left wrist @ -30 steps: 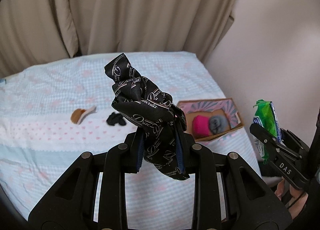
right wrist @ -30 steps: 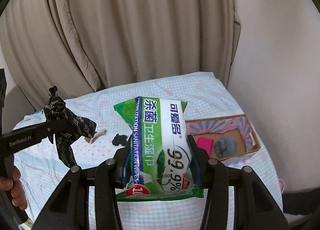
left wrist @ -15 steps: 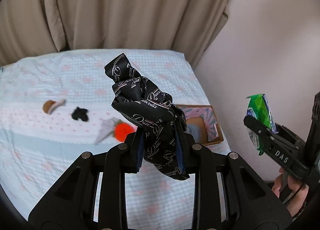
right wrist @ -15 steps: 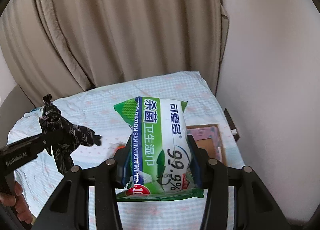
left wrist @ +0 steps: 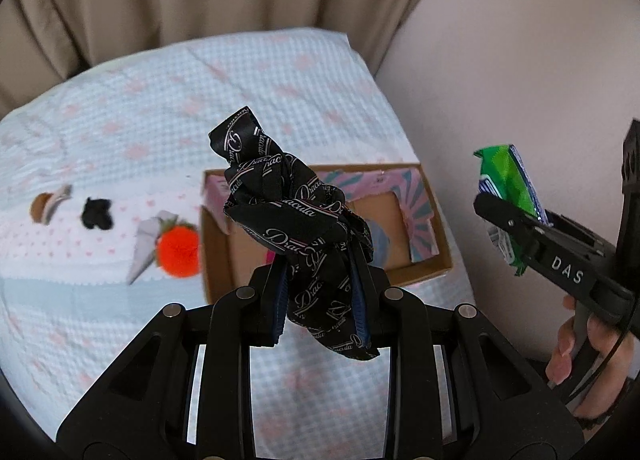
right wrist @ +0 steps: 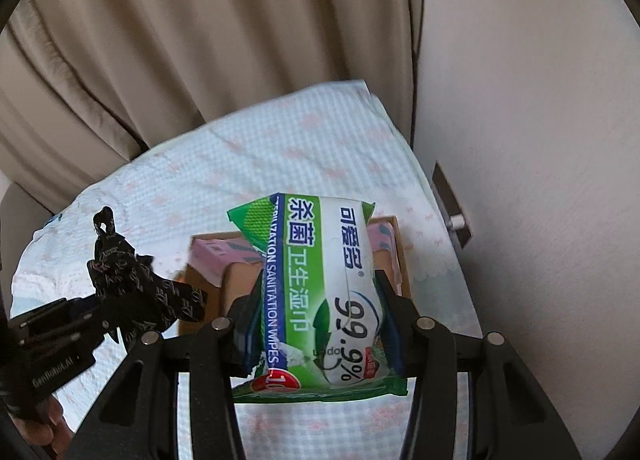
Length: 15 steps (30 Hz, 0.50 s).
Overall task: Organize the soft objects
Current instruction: 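Carry the black cloth and green wipes pack over the cardboard box with both tools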
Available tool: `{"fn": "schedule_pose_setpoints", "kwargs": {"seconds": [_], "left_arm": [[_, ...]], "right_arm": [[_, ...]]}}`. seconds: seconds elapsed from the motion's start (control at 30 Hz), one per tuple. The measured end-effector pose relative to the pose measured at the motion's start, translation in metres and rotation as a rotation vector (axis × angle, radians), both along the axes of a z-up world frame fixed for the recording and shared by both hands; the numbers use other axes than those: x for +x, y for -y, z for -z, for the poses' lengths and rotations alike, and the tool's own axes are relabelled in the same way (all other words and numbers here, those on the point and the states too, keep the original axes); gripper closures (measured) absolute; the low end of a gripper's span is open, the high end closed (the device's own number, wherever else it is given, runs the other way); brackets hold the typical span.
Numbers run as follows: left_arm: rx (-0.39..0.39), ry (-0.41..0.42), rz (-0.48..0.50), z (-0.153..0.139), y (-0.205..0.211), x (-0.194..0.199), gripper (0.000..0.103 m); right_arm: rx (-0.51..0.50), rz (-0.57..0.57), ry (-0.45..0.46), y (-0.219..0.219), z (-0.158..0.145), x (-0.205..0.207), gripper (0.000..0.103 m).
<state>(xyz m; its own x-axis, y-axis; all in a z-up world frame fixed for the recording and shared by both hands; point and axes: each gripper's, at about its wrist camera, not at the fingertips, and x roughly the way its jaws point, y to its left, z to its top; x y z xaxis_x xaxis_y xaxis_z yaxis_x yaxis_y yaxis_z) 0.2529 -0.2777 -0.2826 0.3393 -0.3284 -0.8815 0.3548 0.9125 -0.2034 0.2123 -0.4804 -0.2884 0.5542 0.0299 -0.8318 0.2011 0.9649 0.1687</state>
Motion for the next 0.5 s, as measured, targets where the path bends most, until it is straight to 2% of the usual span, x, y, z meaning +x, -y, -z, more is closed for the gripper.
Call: {"fn": "schedule_pose_setpoints", "kwargs": {"seconds": [0.3,0.5], "left_arm": [[0.106,-0.142,0.021,0.086,0.043,0.048,0.079],[0.141,-0.201,0.029,0.118,0.058,0.066,0.079]], "right_arm": [[0.103,0.005,-0.167,0.038,0.089,0.051,0.059],[0.115,-0.011,-0.227,0.042,0.118,0.066,0.059]]}}
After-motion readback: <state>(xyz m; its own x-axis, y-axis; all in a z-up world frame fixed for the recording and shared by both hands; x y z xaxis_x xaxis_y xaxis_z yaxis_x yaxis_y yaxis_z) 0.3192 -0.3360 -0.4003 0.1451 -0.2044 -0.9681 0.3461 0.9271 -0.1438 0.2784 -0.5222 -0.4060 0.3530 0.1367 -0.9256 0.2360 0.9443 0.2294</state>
